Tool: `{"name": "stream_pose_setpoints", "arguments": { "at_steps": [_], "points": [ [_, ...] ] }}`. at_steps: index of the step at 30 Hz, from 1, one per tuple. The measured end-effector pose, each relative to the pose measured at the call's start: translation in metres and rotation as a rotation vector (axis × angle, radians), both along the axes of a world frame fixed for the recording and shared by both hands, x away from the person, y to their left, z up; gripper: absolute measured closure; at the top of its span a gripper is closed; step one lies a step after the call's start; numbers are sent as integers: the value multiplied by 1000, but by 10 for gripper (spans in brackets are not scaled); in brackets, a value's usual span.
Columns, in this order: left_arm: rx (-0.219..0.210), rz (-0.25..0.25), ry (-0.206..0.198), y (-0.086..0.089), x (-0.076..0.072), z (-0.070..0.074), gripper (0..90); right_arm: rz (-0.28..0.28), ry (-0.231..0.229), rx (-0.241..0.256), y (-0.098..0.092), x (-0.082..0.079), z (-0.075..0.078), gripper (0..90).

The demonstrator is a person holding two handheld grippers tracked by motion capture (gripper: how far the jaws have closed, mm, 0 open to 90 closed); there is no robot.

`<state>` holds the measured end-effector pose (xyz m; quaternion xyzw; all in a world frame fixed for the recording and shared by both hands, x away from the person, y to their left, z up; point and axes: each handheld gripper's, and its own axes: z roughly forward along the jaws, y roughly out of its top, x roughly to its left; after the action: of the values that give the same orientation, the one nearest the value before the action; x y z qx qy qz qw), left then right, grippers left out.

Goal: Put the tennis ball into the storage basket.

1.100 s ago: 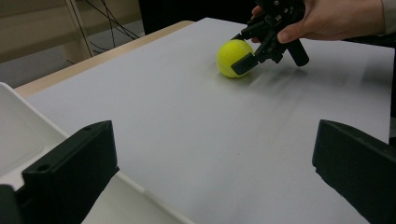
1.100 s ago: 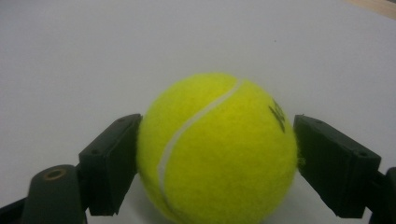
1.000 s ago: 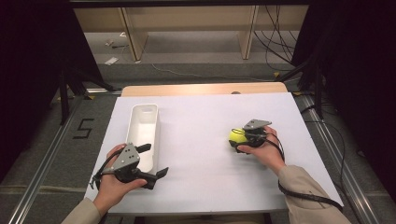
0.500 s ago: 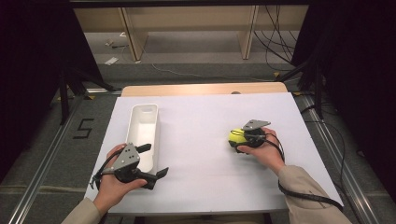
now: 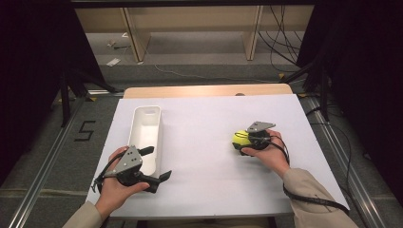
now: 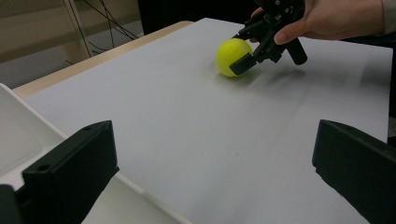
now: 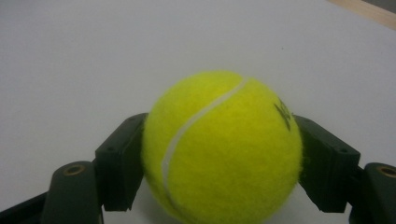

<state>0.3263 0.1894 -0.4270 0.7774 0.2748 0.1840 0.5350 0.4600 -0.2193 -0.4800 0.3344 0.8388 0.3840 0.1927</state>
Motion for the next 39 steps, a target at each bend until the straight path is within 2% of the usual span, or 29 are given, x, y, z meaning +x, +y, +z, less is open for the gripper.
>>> {"name": "stream_pose_setpoints", "arguments": {
  "at_steps": [13,22,39],
  "points": [
    [1,-1,0,0,0,0,0,-2,-13,20,-1,0,5,265],
    [0,-1,1,0,0,0,0,-6,-22,52,-1,-1,10,266],
    [4,-1,2,0,0,-1,0,-9,-65,100,2,-3,23,266]
  ]
}}
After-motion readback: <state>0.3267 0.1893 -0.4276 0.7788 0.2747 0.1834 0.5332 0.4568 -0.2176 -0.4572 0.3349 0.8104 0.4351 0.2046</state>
